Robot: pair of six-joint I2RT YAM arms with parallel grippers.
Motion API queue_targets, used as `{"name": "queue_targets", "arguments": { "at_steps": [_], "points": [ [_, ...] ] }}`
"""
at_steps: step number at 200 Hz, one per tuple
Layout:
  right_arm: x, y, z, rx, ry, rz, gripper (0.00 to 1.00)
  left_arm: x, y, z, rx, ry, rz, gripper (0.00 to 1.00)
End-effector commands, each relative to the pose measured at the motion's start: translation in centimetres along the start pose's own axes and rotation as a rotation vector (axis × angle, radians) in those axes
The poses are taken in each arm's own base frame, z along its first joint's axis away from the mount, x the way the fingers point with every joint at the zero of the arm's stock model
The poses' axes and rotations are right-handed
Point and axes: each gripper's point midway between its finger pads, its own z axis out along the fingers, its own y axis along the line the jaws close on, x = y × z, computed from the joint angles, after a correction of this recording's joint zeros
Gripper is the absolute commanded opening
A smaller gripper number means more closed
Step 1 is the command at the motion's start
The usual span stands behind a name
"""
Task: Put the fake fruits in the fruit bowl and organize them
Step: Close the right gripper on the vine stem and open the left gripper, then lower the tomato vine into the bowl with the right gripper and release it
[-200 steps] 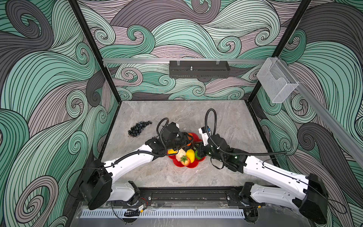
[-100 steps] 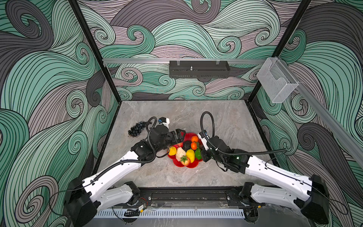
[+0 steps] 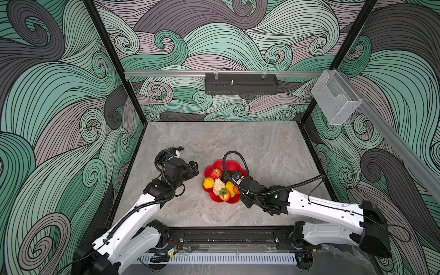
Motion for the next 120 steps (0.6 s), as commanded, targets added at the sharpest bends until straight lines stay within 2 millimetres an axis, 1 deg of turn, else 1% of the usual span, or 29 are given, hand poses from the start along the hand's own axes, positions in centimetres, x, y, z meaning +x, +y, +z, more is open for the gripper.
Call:
{"name": "queue_targets", "arguments": {
  "at_steps": [1, 32, 87, 103, 120],
  "points": [
    [-0.1, -0.1, -0.5, 0.034, 0.012, -0.035, 0.0, 0.0, 1.3, 0.3, -0.032, 0.008, 0.003, 0.9],
    [0.6, 0.5, 0.0, 0.031, 0.035, -0.054, 0.0, 0.1, 2.4, 0.7, -0.047, 0.013, -0.02, 0.9],
    [0.6, 1.6, 0.4, 0.002, 0.049, -0.073, 0.0, 0.0, 3.2, 1.1, -0.066, 0.019, -0.043, 0.89],
    [0.6, 2.1, 0.5, -0.027, 0.051, -0.068, 0.06, 0.0, 3.4, 1.2, -0.07, 0.022, -0.052, 0.9],
    [0.6, 2.4, 0.5, -0.042, 0.052, -0.062, 0.08, 0.2, 3.5, 1.3, -0.071, 0.029, -0.06, 0.9]
  ]
}}
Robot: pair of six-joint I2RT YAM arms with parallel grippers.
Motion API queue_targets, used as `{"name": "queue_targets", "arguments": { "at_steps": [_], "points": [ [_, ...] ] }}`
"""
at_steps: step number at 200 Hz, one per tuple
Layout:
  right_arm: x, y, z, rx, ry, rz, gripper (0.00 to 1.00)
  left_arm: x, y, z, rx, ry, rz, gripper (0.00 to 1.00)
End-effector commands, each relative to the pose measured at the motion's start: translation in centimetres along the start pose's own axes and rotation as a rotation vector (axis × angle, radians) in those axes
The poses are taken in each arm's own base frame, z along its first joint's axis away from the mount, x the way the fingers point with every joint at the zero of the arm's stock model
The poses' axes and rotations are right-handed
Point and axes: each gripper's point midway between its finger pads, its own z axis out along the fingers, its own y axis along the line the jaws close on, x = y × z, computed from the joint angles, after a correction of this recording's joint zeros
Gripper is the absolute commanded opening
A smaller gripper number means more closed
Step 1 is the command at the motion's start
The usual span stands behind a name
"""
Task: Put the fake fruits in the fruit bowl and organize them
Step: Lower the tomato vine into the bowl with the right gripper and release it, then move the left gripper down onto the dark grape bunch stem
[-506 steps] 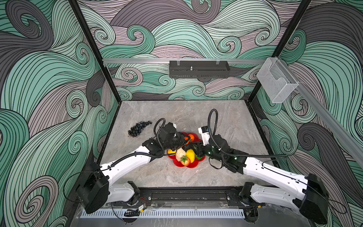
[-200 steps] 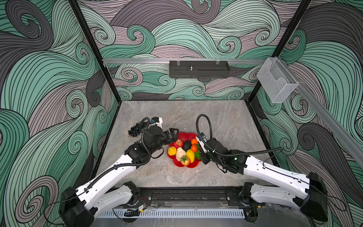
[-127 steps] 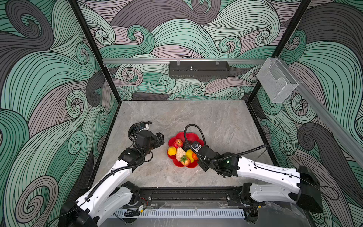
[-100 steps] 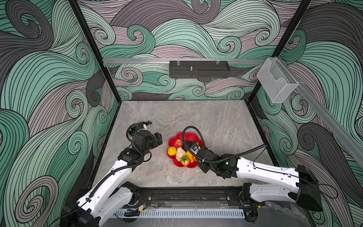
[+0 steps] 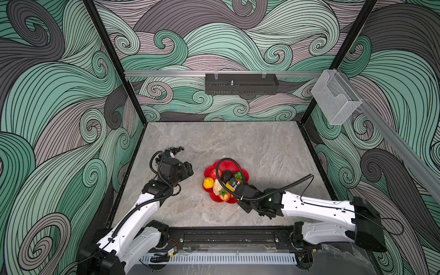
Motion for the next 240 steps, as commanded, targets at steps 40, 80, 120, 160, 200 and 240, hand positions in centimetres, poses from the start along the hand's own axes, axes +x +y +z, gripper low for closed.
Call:
{"name": "queue_targets", "arguments": {
  "at_steps": [40, 80, 120, 160, 200, 240],
  "points": [
    [-1.3, 0.6, -0.7, -0.037, -0.031, 0.019, 0.15, 0.0, 0.2, 0.3, -0.004, 0.015, -0.021, 0.9],
    [-2.0, 0.1, -1.6, -0.033, -0.068, 0.034, 0.26, -0.2, -0.1, 0.5, -0.01, 0.034, -0.022, 0.9],
    [-2.7, -0.8, -2.9, -0.026, -0.117, 0.072, 0.36, -0.6, -0.5, 0.9, -0.032, 0.067, -0.017, 0.9],
    [-3.5, -4.8, -4.4, 0.067, -0.24, 0.191, 0.51, -2.8, -0.7, 1.1, -0.145, 0.083, 0.003, 0.9],
    [-1.5, -9.0, -3.8, 0.098, -0.372, 0.46, 0.63, -5.6, 1.2, 1.6, -0.363, 0.068, 0.011, 0.89],
    [1.2, -10.5, -3.0, 0.12, -0.457, 0.577, 0.67, -7.6, 6.9, 2.5, -0.498, -0.026, -0.049, 0.78]
  ]
}}
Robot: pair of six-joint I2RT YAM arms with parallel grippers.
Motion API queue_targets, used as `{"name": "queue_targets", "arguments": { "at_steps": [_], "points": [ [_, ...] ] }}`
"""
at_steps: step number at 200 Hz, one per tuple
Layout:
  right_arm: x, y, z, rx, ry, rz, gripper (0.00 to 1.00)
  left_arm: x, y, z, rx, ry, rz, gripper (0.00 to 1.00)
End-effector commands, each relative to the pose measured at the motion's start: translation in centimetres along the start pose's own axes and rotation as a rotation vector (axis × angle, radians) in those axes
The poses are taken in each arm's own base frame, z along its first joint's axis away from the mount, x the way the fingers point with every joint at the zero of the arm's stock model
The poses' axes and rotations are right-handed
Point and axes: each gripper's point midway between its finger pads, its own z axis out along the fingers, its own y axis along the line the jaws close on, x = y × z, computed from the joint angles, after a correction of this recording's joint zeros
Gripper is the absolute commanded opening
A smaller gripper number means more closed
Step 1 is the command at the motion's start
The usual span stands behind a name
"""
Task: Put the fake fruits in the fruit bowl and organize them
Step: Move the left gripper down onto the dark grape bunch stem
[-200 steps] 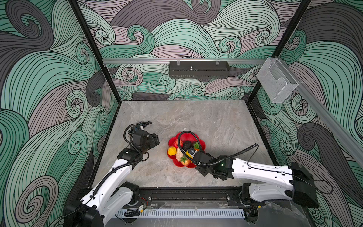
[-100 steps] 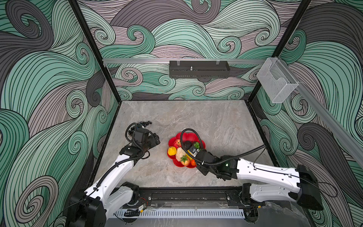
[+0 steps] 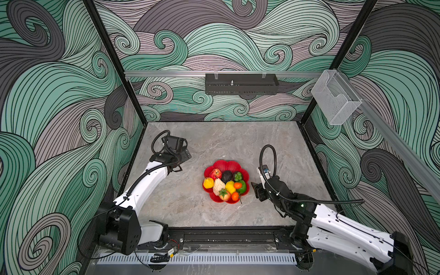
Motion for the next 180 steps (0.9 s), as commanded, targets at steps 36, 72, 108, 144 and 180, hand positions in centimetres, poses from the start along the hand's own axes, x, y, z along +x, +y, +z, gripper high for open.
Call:
{"name": "queue_targets", "arguments": {
  "at_steps": [36, 72, 108, 144, 180],
  "points": [
    [1.2, -0.8, 0.3, -0.026, -0.103, 0.138, 0.72, -2.0, 8.7, 3.2, -0.169, 0.013, -0.25, 0.69],
    [0.9, -0.4, 0.2, -0.051, -0.118, 0.138, 0.75, -1.8, 11.3, 6.7, -0.137, 0.096, -0.441, 0.57],
    [1.0, -0.4, 0.2, -0.055, -0.114, 0.141, 0.77, -1.4, 12.7, 9.7, -0.124, 0.127, -0.538, 0.48],
    [0.9, -0.4, 0.1, -0.059, -0.122, 0.146, 0.81, -1.0, 13.5, 11.5, -0.119, 0.164, -0.579, 0.34],
    [1.0, -0.3, 0.3, -0.059, -0.112, 0.144, 0.82, -0.9, 13.9, 12.4, -0.09, 0.156, -0.598, 0.34]
  ]
}}
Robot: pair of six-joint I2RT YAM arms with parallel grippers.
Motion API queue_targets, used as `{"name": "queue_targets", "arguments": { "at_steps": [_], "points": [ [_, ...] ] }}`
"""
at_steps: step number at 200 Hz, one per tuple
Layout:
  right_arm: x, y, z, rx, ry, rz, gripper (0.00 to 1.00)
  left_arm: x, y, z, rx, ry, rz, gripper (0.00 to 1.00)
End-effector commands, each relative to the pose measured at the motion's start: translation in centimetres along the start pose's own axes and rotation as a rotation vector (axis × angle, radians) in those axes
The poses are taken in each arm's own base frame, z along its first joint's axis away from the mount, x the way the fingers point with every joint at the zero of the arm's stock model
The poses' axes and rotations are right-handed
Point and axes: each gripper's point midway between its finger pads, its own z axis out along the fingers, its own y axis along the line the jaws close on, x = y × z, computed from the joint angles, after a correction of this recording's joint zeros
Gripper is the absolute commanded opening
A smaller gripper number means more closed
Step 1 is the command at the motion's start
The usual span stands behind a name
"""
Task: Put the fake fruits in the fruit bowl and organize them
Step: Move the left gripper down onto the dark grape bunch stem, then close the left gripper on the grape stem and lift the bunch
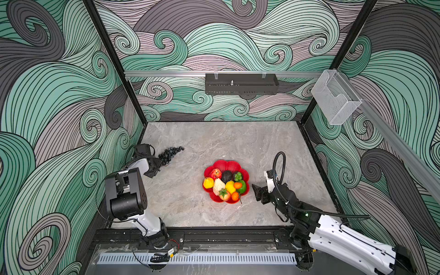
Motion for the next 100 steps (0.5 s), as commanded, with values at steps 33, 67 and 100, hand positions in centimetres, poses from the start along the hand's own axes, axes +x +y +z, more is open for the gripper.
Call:
{"name": "queue_targets", "arguments": {
  "at_steps": [33, 67, 100],
  "points": [
    [-0.1, 0.3, 0.5, -0.01, 0.002, 0.014, 0.82, -1.1, -1.5, 0.9, 0.142, -0.021, -0.041, 0.34],
    [0.0, 0.4, 0.6, -0.014, 0.005, 0.015, 0.83, -1.3, -1.3, 1.4, 0.165, -0.015, -0.057, 0.34],
    [0.0, 0.5, 0.7, -0.019, 0.007, 0.018, 0.84, -1.4, -1.9, 1.7, 0.207, -0.018, -0.062, 0.31]
  ]
}}
